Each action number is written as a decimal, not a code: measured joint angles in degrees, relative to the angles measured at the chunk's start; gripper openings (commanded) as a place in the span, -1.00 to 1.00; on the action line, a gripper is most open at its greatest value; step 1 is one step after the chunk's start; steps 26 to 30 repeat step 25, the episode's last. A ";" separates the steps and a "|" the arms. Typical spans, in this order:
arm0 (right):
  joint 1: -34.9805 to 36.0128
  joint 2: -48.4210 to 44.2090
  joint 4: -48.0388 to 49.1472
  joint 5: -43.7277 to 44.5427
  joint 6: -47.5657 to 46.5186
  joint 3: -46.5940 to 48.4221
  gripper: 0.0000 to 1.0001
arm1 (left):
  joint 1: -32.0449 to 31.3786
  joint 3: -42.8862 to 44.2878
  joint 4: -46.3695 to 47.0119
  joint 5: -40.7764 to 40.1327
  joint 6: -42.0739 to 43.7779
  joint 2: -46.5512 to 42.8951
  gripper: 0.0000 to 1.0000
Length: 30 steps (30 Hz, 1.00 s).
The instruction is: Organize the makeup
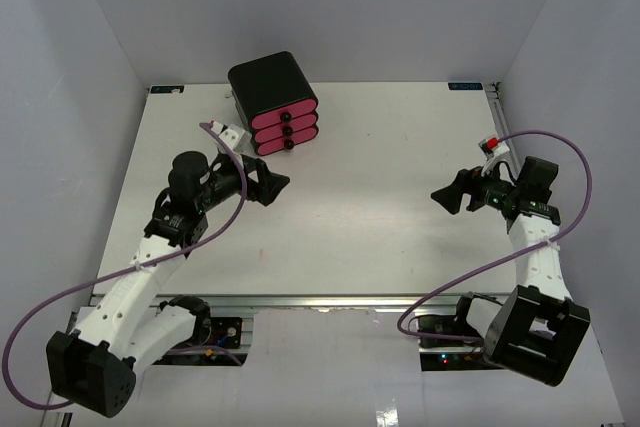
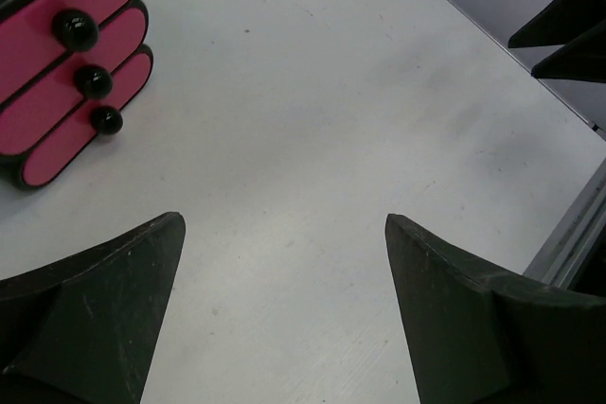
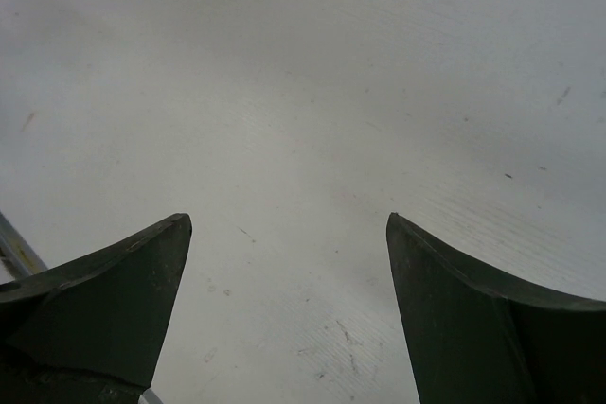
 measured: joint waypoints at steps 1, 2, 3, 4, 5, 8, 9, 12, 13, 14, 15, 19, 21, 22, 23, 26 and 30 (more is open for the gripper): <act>-0.12 -0.82 -0.05 1.50 0.02 0.00 0.80 | 0.46 -2.63 -0.24 -0.44 -0.23 -2.25 0.96; -0.23 -1.59 -0.05 2.86 0.04 0.00 0.80 | 0.72 -4.75 -0.85 -1.12 -0.40 -4.23 0.96; -0.39 -2.35 -0.06 4.20 0.04 0.00 0.81 | 0.92 -6.50 -1.70 -2.04 -0.52 -6.08 0.96; -0.53 -3.03 -0.07 5.41 0.02 0.00 0.80 | 1.09 -7.84 -2.50 -2.90 -0.60 -7.67 0.96; -0.71 -3.64 -0.08 6.61 0.02 -0.01 0.80 | 1.18 -8.66 -3.05 -3.70 -0.66 -8.94 0.96; -1.62 -5.46 -0.19 9.86 0.00 -0.10 0.80 | 1.20 -9.45 -3.21 -5.61 -0.79 -11.47 0.96; -2.08 -6.17 -0.15 10.66 0.04 -0.25 0.80 | 1.20 -9.45 -3.08 -5.97 -0.82 -11.99 0.96; -3.89 -8.73 0.53 12.23 0.51 -1.38 0.81 | 1.20 -9.45 -2.58 -6.52 -0.97 -12.52 0.96; -4.55 -9.65 0.86 12.59 0.80 -1.90 0.80 | 1.20 -9.45 -2.53 -6.60 -1.01 -12.51 0.96; -5.15 -10.52 1.34 12.89 1.34 -2.47 0.80 | 1.20 -9.45 -2.54 -6.67 -1.03 -12.45 0.96; -5.70 -11.34 1.78 13.19 1.88 -2.99 0.81 | 1.20 -9.45 -2.55 -6.74 -1.05 -12.40 0.96; -6.89 -13.25 3.25 14.39 4.30 -4.08 0.80 | 1.20 -9.45 -2.54 -6.79 -1.25 -12.40 0.96; -7.21 -13.67 3.88 14.86 5.60 -4.22 0.80 | 1.20 -9.45 -2.55 -6.80 -1.35 -12.40 0.96; -7.34 -13.75 4.26 15.12 6.25 -4.22 0.80 | 1.20 -9.45 -2.55 -6.80 -1.42 -12.40 0.96; -7.52 -13.75 4.49 15.38 6.68 -4.22 0.80 | 1.20 -9.45 -2.55 -6.80 -1.43 -12.38 0.96; -7.86 -13.74 4.90 15.88 7.49 -4.22 0.80 | 1.20 -9.45 -2.55 -6.80 -1.44 -12.34 0.96; -7.86 -13.74 4.90 15.88 7.49 -4.22 0.80 | 1.20 -9.45 -2.55 -6.80 -1.44 -12.34 0.96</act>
